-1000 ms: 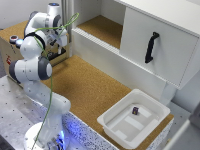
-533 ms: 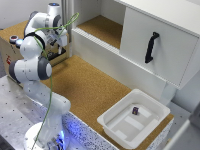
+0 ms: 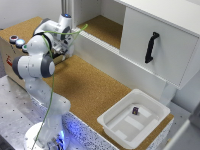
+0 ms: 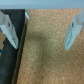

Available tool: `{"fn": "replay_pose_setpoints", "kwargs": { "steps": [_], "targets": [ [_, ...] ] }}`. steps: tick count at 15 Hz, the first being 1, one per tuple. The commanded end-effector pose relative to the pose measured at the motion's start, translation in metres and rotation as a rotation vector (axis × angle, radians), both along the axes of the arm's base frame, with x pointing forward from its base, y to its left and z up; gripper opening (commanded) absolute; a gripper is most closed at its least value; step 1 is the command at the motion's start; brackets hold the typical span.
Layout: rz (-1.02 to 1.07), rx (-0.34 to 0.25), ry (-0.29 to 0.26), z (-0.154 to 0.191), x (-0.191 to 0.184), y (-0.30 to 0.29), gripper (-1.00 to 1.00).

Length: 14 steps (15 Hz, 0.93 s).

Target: Grasp the drawer handle and open it

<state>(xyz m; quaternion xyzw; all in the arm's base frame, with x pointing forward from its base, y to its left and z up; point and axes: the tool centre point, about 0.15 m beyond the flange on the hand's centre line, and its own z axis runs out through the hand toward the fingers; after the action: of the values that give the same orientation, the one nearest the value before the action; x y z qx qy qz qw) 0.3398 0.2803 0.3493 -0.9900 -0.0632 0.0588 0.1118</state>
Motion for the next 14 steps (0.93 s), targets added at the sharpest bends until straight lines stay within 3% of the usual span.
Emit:
{"fn": "replay_pose_setpoints", "kwargs": {
  "steps": [1,7,14],
  "targets": [
    [0.045,-0.001,0.032,0.015,0.011,0.017,1.00],
    [0.068,-0.012,0.061,-0.001,0.010,0.053,1.00],
    [0.080,-0.008,0.047,-0.006,0.010,0.068,1.00]
  ]
}}
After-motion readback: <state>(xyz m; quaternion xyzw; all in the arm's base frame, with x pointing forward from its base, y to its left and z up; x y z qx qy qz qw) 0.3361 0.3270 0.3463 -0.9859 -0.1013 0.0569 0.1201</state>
